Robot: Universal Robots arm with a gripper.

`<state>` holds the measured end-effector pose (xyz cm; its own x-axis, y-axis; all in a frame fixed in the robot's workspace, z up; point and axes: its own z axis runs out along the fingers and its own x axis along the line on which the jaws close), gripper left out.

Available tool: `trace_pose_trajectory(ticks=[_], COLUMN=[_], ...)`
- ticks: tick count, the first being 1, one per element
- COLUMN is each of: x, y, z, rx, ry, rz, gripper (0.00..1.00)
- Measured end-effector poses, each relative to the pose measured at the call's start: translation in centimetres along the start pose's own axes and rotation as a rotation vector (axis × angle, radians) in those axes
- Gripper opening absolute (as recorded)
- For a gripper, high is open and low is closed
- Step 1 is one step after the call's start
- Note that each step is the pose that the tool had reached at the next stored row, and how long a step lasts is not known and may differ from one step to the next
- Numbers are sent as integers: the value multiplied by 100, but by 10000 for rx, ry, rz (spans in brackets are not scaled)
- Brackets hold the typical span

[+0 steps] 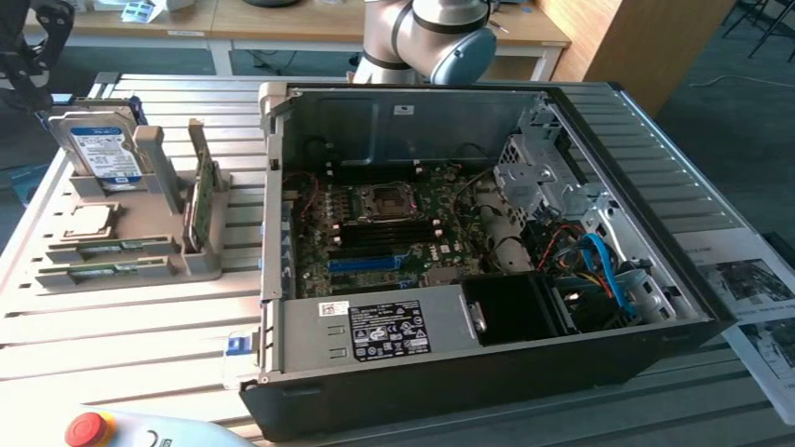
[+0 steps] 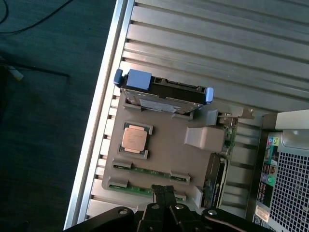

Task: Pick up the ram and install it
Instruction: 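Pick up the ram and move it above insertion slot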

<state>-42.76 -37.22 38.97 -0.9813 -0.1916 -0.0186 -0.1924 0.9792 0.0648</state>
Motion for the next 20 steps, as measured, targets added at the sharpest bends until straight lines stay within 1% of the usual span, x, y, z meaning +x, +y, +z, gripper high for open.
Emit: trace_pose_trajectory(ticks=[6,12,13,19,20], x=[0,0,0,0,0], y=[1,0,1,0,0], z=[-1,-1,-1,-1,-1], rx=[-255,-452,-470,-476,-494], ry=[-18,-16,-19,-19,-17], rz=[-440,-1001,-1010,-1031,-1098], gripper=[10,10,10,10,10])
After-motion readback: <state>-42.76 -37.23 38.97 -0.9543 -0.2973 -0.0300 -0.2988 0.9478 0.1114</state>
